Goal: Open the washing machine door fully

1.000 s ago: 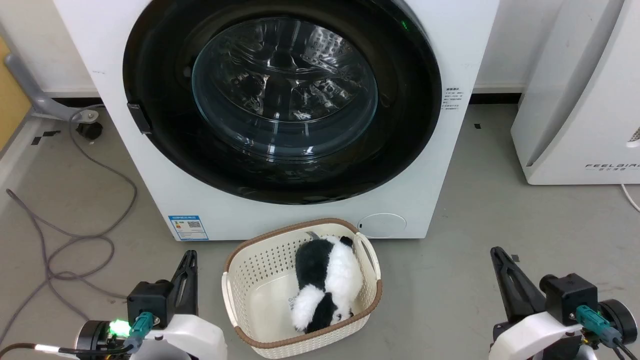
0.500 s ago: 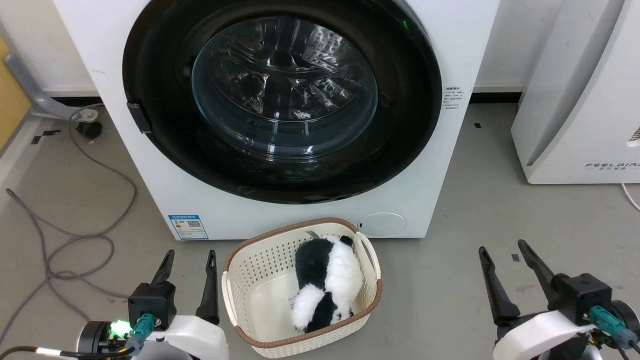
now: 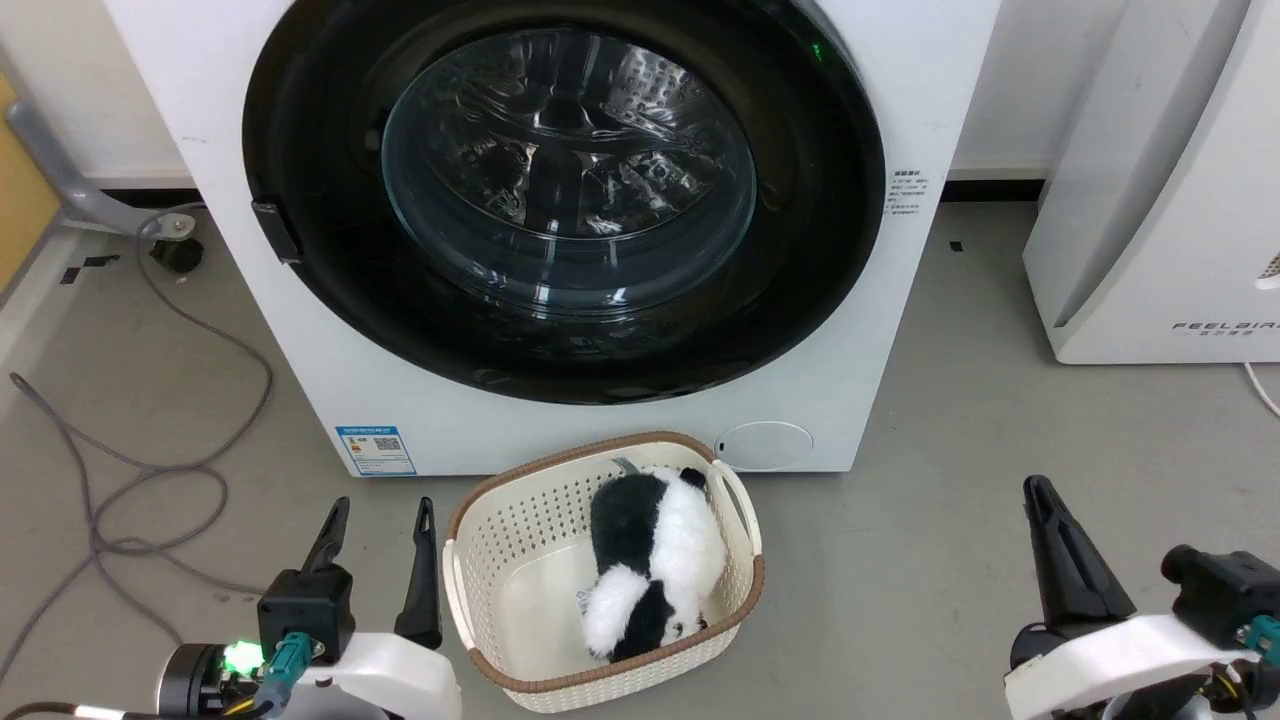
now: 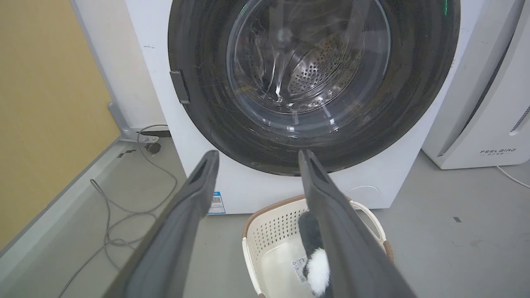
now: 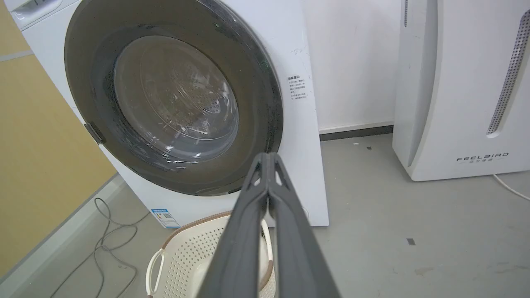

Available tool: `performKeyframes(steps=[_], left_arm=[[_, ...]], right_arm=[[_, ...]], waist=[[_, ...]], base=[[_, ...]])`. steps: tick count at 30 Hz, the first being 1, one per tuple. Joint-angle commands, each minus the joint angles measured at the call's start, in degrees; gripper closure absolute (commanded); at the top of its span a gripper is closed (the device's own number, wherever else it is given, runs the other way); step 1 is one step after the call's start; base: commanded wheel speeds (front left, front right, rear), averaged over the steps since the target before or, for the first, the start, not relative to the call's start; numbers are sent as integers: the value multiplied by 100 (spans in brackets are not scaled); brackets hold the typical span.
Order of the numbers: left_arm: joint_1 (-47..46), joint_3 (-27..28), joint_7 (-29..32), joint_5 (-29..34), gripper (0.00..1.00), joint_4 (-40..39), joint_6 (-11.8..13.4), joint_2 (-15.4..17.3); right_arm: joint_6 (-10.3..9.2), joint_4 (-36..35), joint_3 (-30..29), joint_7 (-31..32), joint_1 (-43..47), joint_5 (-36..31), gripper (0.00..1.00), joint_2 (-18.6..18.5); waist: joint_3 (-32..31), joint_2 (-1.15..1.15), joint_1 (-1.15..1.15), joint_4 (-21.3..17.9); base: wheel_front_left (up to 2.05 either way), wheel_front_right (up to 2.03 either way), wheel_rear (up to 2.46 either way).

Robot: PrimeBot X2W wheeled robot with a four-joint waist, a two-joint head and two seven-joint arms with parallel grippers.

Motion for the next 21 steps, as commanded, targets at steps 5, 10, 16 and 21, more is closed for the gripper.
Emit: performKeyframes(steps=[5,10,16,21], left_arm=[[-131,-6,-106,-30,0,20,49,1],[-198,-14,-166,-30,0,13,78,2],[-305,-23,-238,-32,0,-11,114,2],[-423,-23,-298,-22,0,-41,134,2]], right_arm=[[2,197,-43,-97,-315,775,100,3],[2,484,-217,-44,-645,1360,100,-39],[2,941,-410,28,-1163,1981,100,-221],[2,1333,-448,75,-1688,2417,100,-379]], waist=[[58,0,0,10],[147,0,0,33],[301,0,0,77],[481,0,0,115]], base=[[0,0,0],[0,0,0],[0,0,0],[0,0,0]])
